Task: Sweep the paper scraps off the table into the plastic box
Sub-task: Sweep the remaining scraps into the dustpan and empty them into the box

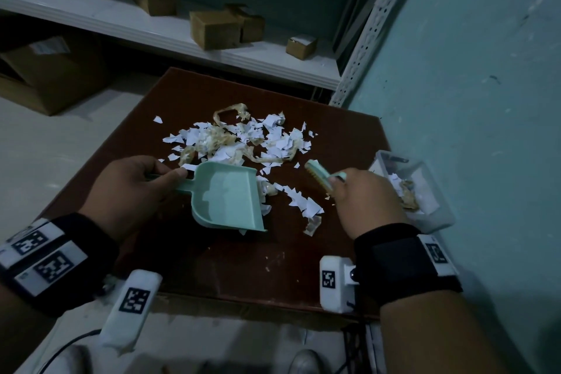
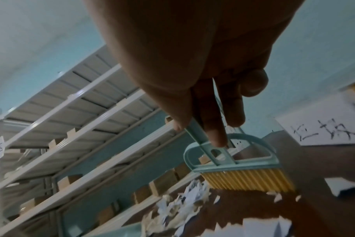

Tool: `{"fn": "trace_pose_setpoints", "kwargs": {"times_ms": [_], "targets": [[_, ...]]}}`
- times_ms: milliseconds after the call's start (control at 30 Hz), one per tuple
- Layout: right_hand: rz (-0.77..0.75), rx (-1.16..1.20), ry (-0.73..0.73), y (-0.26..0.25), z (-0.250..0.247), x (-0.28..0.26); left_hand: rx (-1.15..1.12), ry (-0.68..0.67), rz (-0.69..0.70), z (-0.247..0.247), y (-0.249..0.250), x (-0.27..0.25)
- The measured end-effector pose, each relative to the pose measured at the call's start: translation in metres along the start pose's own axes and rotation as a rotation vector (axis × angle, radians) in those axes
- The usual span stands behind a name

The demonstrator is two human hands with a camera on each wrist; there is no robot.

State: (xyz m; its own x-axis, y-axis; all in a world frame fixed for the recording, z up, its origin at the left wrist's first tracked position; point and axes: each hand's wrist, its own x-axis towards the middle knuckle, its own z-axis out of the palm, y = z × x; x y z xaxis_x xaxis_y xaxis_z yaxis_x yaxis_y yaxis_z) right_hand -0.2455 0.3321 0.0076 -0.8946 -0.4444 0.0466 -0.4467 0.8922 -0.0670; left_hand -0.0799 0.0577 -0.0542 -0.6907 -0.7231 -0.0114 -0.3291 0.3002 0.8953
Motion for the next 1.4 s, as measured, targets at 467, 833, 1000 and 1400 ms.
{"fn": "trace_pose_setpoints", "kwargs": {"times_ms": [467,833,1000,1400], "targets": [[0.265,-0.011,0.010,0.010,-0.005,0.000,0.089,0.027,-0.033,-0.026,0.004,-0.012],[-0.068,0.067,0.036,-0.064,-0.007,-0.011,0.295,0.076,0.004,-0.041,-0.008,-0.013],[-0.010,0.031,0.188,-0.057,-0.006,0.000,0.348,0.079,0.012,-0.037,-0.015,-0.005],[-0.114,0.100,0.051,-0.085,0.010,0.017,0.353,0.051,-0.010,0.000,-0.010,0.012]]}}
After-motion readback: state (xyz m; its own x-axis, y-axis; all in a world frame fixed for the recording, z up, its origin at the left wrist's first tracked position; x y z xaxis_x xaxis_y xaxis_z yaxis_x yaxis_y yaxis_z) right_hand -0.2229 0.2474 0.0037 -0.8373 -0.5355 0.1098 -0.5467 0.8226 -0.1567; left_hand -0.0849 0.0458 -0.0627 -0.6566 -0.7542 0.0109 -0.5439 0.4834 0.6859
